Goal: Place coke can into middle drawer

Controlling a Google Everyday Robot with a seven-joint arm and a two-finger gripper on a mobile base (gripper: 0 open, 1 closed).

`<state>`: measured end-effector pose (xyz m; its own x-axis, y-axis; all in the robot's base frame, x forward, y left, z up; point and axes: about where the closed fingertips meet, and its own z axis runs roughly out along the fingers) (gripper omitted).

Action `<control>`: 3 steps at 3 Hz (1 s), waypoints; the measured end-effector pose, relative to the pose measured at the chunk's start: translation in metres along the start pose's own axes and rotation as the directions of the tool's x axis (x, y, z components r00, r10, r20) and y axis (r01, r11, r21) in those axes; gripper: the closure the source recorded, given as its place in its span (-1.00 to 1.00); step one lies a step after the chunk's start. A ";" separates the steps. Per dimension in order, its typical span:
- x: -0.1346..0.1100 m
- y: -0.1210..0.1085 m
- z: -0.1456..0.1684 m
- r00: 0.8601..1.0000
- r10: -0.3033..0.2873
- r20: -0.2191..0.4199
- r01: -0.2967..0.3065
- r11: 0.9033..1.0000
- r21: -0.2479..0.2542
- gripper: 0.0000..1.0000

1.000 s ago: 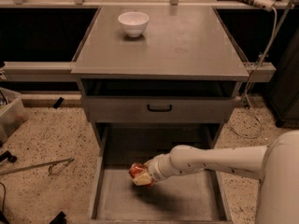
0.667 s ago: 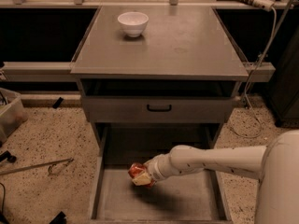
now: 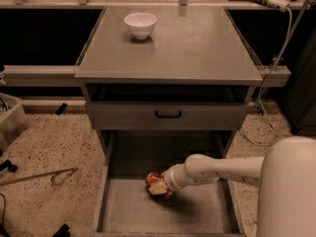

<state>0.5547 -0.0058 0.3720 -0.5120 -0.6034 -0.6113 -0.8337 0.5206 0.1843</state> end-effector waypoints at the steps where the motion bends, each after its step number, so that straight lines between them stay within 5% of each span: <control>1: 0.000 -0.001 0.001 1.000 0.002 0.001 -0.002 1.000 0.001 0.63; 3: 0.000 -0.001 0.001 1.000 0.002 0.001 -0.002 1.000 0.000 -0.31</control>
Offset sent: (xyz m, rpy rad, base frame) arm 0.0009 -0.0002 -0.0011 0.0005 0.0004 -0.0019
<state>0.5555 -0.0059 0.3708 -0.5134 -0.6022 -0.6114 -0.8327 0.5220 0.1851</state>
